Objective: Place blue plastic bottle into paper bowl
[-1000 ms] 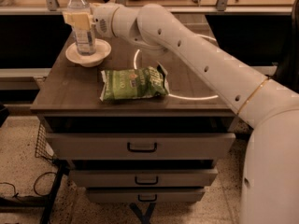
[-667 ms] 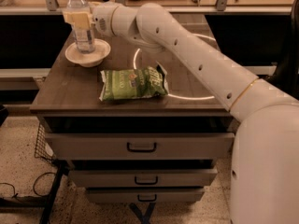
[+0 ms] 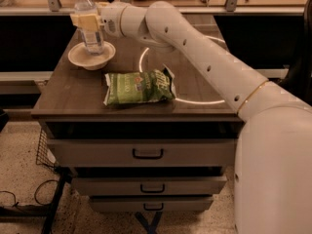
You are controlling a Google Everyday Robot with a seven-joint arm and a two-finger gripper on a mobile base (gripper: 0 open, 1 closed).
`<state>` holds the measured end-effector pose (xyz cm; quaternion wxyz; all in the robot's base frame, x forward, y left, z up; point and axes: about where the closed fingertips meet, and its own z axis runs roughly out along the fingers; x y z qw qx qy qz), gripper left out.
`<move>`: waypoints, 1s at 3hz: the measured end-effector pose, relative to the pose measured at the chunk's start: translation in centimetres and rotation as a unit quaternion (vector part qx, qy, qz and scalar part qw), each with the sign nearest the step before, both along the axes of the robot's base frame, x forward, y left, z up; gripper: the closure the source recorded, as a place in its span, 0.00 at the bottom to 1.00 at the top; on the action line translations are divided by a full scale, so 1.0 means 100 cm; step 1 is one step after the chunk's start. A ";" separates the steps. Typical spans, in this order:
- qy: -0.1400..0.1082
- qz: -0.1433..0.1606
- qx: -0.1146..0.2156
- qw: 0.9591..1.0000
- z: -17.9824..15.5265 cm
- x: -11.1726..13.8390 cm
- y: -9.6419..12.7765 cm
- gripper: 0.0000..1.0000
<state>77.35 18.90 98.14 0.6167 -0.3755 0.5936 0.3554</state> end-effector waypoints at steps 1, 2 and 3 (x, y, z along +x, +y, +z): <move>0.003 0.002 -0.017 1.000 -0.013 0.000 -0.011 1.00; 0.015 0.006 -0.005 1.000 -0.021 -0.001 -0.014 1.00; 0.036 0.016 0.012 0.999 -0.033 -0.004 -0.012 1.00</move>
Offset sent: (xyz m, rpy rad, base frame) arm 0.0002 -0.0251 -0.0305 0.0194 0.0612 0.0141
